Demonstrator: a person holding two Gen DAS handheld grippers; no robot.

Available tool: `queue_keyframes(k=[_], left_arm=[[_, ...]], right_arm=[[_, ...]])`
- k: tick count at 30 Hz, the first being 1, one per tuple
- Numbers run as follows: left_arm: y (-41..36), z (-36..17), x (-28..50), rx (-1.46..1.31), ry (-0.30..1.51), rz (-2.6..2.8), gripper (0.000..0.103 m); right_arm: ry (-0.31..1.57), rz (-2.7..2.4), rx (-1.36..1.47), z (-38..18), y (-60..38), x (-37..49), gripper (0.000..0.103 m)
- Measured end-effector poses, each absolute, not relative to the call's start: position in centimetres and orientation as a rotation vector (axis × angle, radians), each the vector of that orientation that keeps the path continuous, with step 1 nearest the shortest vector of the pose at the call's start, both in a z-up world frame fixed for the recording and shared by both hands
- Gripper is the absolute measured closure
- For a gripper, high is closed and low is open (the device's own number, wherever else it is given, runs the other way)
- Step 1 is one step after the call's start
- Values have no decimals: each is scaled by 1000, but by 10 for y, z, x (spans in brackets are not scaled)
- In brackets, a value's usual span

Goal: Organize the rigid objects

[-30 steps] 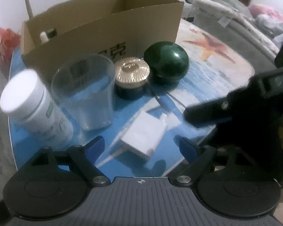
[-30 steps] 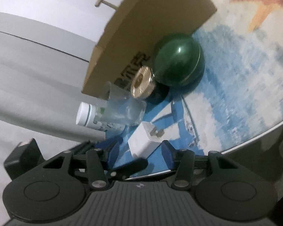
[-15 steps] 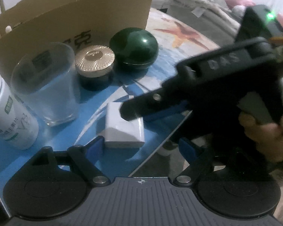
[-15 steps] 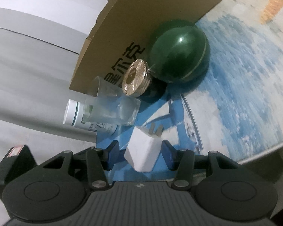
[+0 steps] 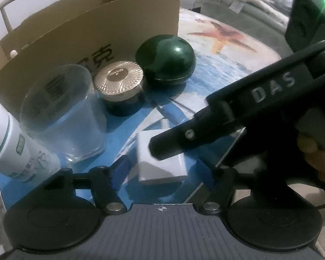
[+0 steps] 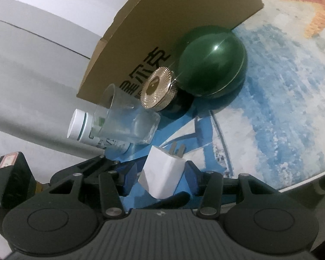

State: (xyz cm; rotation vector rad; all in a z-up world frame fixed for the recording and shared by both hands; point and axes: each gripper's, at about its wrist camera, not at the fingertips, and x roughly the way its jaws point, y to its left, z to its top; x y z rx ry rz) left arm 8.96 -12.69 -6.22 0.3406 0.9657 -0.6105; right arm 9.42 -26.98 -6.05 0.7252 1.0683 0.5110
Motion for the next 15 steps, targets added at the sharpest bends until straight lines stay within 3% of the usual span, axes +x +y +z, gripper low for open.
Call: queue_keyframes(k=[5,8,15], left_arm=[[-124,-62,89,326,956,-581,42],[-120,-61,91,301,944,-544,56],[-124,-57,83,324,910,-527,57]], right_arm=[[1056,522,708,-63,-265,95,64],[1043,511,703,-64,-265,94,68],[1028,499,670,-59,-262,90,68]])
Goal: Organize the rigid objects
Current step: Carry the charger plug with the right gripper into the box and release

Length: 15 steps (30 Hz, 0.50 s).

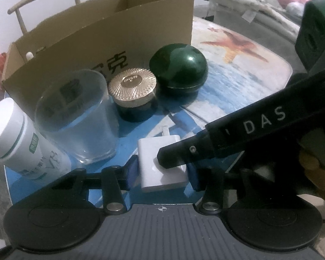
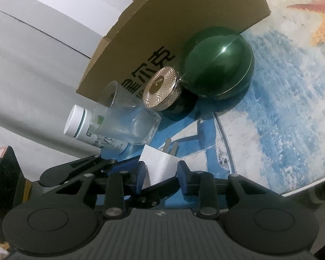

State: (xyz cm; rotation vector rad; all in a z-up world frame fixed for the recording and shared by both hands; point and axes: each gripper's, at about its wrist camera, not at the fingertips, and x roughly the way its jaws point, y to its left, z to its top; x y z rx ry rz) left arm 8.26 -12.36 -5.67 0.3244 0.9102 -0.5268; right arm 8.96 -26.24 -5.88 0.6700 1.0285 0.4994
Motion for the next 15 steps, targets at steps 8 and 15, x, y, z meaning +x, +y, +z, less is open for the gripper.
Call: queue_keyframes(k=[8,15], left_arm=[[-113,-22,69,319,816,-513,57],[-115,42,73,350,626,-478,57]], right_arm=[[934,509,629,-22,-261,78,68],[776,572,577,46,-262,86,68]])
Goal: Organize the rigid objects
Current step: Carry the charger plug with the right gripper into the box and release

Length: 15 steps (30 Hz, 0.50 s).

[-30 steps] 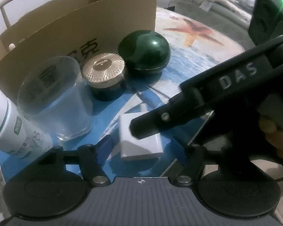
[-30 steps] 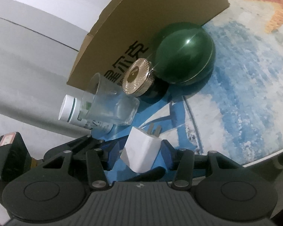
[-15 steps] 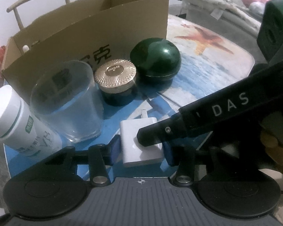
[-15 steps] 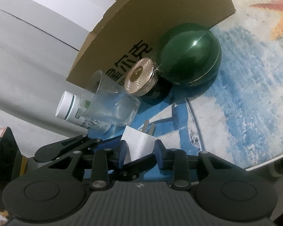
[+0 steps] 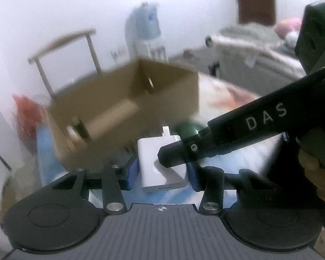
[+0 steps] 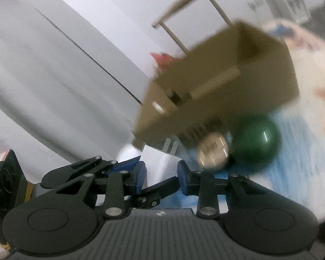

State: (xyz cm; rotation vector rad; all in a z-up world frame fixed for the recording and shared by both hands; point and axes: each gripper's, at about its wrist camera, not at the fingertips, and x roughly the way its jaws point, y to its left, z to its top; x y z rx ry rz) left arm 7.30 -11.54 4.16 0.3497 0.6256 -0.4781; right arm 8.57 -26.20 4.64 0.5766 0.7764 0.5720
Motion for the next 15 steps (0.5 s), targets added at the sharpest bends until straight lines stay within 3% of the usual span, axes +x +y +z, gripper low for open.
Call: queue_keyframes(k=[6,15], left_arm=[[-112,88,118,347,547,-450,57],[-105,81,251,327,794,-437,58]], right_arm=[[669,610,472,100,-254,132,68],[866,599,480,83,-242,277,68]])
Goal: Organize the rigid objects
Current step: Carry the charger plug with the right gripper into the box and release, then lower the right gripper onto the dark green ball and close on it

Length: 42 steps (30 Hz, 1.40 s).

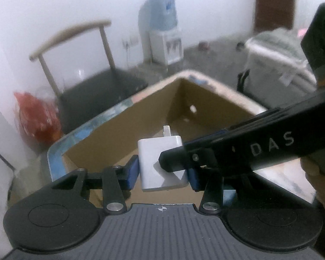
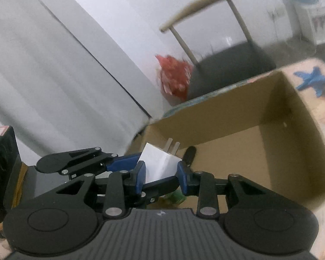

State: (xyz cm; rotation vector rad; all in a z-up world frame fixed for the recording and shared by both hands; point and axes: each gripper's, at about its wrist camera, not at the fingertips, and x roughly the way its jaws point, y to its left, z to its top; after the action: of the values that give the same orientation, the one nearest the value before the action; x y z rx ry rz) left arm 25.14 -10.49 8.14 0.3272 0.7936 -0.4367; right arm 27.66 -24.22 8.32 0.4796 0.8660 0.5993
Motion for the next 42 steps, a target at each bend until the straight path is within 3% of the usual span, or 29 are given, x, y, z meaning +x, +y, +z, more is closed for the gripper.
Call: queue_keyframes(k=[8,16,20,26,32,35,42], left_arm=[[-105,29,342,311,1075,-382,59],[-95,-3,373,321,1176,-326,57],[-96,5,375,321,1147,-334,53],[-91,43,350,284,1065,-343,39],[-67,109,282,192,919,-400,31],[-57,137,237,154,826,-442,19],[-54,136,136,118,690,-485,10]], right_arm=[[1128,543,486,23,-222,383,68],[1236,516,492,-20,-207,421,68],[1237,505,504,-22,-208,421,68],[1149,509,523,19,-230,392,68],[963,572,577,79,-285,318,68],[870,609,609,103,-317,263,67],[753,592,664,104,-362,163,60]])
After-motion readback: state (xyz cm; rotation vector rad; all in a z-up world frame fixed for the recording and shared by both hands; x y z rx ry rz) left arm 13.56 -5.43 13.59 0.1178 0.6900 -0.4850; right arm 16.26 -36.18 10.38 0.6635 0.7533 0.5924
